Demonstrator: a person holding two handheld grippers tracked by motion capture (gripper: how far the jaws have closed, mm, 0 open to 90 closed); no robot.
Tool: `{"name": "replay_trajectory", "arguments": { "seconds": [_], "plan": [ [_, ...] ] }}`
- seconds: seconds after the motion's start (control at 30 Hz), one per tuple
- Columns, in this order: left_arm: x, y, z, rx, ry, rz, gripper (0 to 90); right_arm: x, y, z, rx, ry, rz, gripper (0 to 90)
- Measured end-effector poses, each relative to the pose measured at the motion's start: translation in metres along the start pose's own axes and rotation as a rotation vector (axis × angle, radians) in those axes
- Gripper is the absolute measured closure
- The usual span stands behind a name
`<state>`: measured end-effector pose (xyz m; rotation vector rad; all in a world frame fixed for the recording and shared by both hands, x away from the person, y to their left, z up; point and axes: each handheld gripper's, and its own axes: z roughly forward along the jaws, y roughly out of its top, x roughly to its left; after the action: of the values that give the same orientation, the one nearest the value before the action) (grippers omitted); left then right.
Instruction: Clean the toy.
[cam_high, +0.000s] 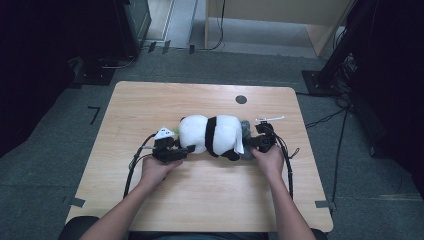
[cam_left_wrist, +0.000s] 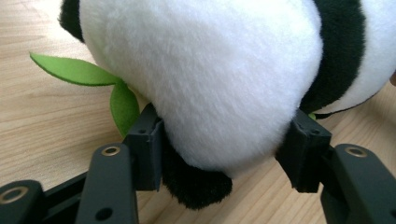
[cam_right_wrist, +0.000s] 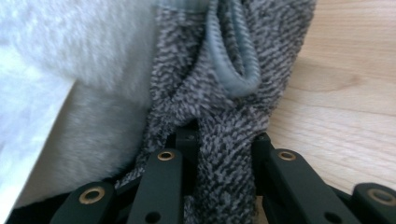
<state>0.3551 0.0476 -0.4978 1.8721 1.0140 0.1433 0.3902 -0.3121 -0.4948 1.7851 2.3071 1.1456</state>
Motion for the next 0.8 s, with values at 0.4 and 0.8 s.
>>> {"name": "replay_trajectory", "arguments": {
  "seconds": [0.4, 0.8],
  "plan": [
    [-0.015, -0.005, -0.015, -0.008, 0.025, -0.025, 45.1, 0.021, 0.019, -0.081, -0.291, 0.057, -0.072, 76.5],
    [-0.015, -0.01, -0.015, -0.032, 0.012, 0.062, 30.1, 0.058, 0.029, -0.057, -0.19, 0.088, -0.203, 76.5]
  ]
}}
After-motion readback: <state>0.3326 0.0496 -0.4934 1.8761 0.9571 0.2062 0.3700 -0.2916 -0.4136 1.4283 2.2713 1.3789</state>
